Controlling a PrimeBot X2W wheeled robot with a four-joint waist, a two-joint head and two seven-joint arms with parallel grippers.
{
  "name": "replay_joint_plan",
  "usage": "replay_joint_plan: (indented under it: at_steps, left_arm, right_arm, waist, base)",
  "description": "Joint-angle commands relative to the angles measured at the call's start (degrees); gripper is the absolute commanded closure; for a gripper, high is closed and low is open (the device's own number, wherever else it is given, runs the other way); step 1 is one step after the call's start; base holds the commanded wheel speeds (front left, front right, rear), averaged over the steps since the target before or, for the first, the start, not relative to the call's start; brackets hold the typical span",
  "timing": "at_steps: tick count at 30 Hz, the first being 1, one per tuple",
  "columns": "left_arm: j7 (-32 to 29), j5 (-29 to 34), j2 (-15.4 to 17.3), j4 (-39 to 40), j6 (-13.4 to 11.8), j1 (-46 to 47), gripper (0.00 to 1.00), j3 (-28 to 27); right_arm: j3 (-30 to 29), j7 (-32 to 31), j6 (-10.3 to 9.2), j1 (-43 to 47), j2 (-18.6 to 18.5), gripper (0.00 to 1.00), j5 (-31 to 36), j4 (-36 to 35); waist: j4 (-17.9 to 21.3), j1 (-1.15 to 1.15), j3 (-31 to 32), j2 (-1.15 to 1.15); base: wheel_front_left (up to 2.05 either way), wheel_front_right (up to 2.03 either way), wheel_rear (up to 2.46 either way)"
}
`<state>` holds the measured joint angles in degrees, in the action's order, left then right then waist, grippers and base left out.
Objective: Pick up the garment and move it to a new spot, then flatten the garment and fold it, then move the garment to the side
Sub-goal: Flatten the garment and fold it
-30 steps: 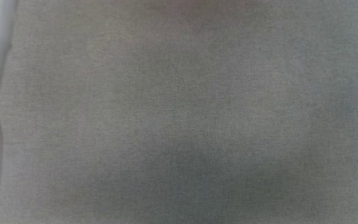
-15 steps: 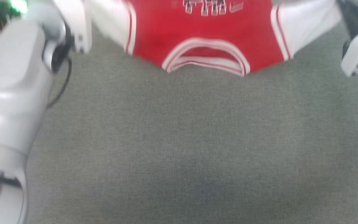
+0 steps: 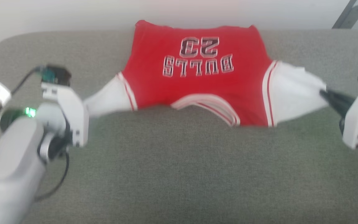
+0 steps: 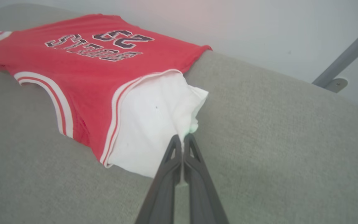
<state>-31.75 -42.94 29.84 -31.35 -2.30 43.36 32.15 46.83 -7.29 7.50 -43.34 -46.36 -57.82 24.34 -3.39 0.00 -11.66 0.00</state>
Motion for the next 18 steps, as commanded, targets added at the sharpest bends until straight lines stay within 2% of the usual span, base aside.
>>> replay_joint_plan:
  at_steps: [1, 2, 3, 10, 16, 18]
  left_arm:
    - [-1.7, -1.1, 1.6, 3.4, -1.7, -3.5, 1.0, -0.6]
    - [-4.3, -2.1, 4.2, 10.1, -4.6, -8.1, 1.0, -1.2]
    - [-4.3, -2.1, 4.2, 10.1, -4.6, -8.1, 1.0, -1.2]
    - [-10.4, -4.7, 12.3, 33.7, -15.5, -23.6, 1.0, -3.9]
    - [-13.1, -6.0, 16.3, 45.7, -23.2, -34.1, 1.0, -5.7]
    - [-13.5, -6.1, 17.0, 46.8, -24.2, -35.5, 1.0, -5.8]
  right_arm:
    - [0.7, -0.8, -0.03, 1.7, -1.2, 1.0, -1.0, -1.4]
    - [1.8, -2.0, -0.02, 3.5, -3.0, 1.0, -2.5, -3.6]
    - [1.8, -2.0, -0.02, 3.5, -3.0, 1.0, -2.5, -3.6]
    - [4.5, -6.2, -0.02, 9.6, -8.5, 1.0, -7.3, -10.9]
    - [6.1, -10.6, -0.02, 14.9, -12.5, 1.0, -11.6, -16.7]
    - [6.5, -11.5, -0.02, 15.9, -13.2, 1.0, -12.3, -17.9]
  waist:
    - [-0.3, 0.0, 1.1, 0.0]
    - [-0.4, 0.0, 1.9, 0.0]
    - [-0.4, 0.0, 1.9, 0.0]
    - [-0.8, 0.0, 3.4, 0.0]
    - [-0.7, 0.0, 4.0, 0.0]
    - [-0.6, 0.0, 4.1, 0.0]
  base:
    - [0.0, 0.0, 0.0]
    - [0.0, 0.0, 0.0]
    - [0.0, 0.0, 0.0]
    - [0.0, 0.0, 0.0]
    - [0.0, 0.0, 0.0]
    - [0.0, 0.0, 0.0]
